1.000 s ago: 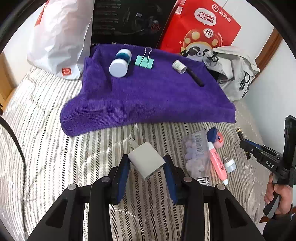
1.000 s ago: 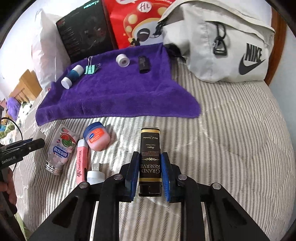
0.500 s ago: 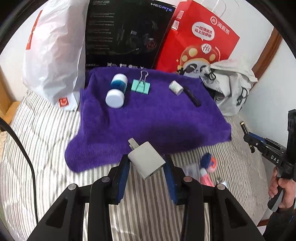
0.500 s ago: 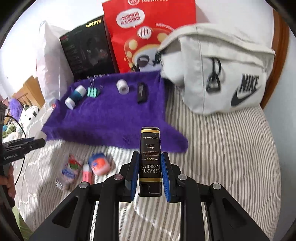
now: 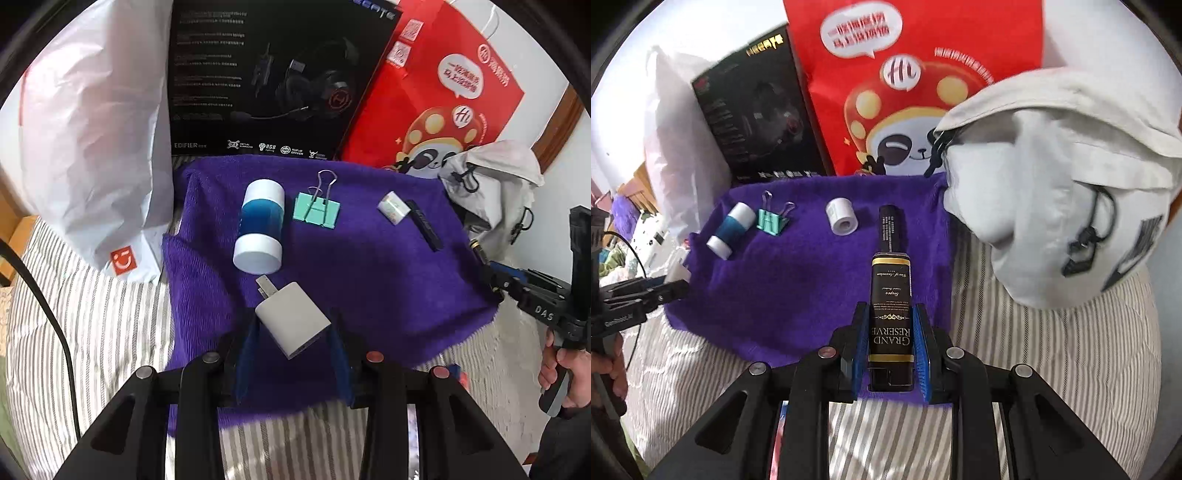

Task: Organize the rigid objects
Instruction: 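Carry the plug over the towel with left tool while right tool carries the box, then release the plug on the towel from left tool while right tool releases the box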

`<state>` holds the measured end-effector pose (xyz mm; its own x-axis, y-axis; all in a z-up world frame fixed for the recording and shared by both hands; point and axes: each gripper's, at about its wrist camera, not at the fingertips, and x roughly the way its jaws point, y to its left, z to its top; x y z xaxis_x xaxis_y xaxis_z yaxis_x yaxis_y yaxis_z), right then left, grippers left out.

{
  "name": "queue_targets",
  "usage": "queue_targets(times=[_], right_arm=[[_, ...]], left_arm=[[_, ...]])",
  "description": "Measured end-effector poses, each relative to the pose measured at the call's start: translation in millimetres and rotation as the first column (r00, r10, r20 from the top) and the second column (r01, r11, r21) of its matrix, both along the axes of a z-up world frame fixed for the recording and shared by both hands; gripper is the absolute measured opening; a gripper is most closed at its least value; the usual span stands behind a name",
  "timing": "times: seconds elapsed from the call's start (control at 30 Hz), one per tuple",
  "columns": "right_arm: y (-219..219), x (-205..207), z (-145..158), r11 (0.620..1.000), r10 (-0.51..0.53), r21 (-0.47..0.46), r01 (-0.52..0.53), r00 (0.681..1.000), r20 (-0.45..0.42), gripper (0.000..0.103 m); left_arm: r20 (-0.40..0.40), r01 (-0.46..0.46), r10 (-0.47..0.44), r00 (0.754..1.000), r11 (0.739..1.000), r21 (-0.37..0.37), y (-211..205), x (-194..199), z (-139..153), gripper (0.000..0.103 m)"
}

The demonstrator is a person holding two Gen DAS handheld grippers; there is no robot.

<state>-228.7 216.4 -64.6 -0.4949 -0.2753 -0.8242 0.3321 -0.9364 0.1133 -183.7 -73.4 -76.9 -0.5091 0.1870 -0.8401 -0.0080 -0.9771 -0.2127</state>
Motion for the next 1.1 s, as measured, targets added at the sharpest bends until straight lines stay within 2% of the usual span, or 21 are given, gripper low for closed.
queue_targets(times=[0.13, 0.4, 0.87, 1.1], right_arm=[[-13, -18, -20, 0.998, 0.026, 0.052, -0.029, 0.998, 0.051, 0.023], [-32, -29, -46, 0.990, 0.073, 0.114, -0.085, 0.992, 0.106, 0.023], [-35, -29, -53, 0.978, 0.132, 0.146, -0.146, 0.986, 0.106, 0.023], [-32, -31, -53, 0.973, 0.166, 0.141, -0.182, 0.979, 0.117, 0.024]], left_arm=[[0.018, 0.016, -0.016, 1.000, 1.000, -0.002, -4, -12, -10, 0.035], [0.040, 0.040, -0.040, 0.998, 0.999, -0.015, -2, -21, -25, 0.035], [0.065, 0.147, -0.139, 0.988, 0.982, -0.123, 8, -29, -27, 0.035], [0.097, 0.205, -0.188, 0.977, 0.954, -0.220, 20, -33, -28, 0.036]])
